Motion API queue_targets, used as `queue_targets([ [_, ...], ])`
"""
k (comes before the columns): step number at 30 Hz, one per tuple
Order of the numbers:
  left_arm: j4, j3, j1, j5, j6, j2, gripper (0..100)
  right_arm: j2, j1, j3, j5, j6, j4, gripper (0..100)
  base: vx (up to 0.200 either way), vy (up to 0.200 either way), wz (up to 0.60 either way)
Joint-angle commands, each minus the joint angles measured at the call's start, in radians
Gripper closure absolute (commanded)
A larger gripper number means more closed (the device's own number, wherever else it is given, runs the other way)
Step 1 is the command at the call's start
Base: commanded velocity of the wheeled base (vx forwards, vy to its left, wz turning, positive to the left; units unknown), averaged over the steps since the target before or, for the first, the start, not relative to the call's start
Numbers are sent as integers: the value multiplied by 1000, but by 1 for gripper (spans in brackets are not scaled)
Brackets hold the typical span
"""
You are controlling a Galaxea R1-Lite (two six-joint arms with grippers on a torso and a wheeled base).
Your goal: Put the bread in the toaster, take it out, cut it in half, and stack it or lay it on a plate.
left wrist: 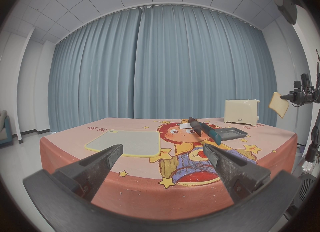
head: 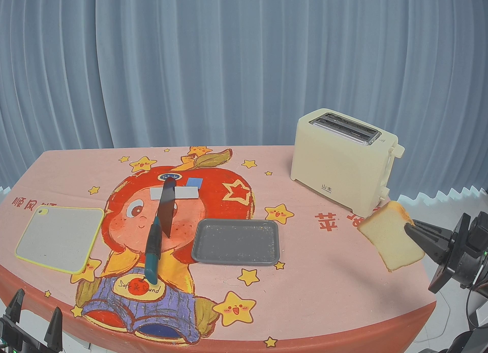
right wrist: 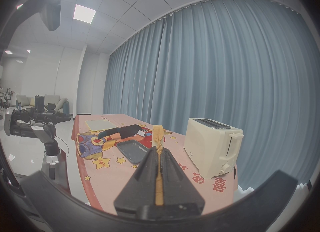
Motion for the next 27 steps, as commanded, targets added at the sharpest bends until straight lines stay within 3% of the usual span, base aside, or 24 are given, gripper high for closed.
queue_targets([
  [1,0,18,0,0,1,2,0,4,1,3,1,-1,1,100,0,200,0],
  [27,0,18,0,0,0,2,0,9,8,9,1,-4,2,100,0,200,0],
])
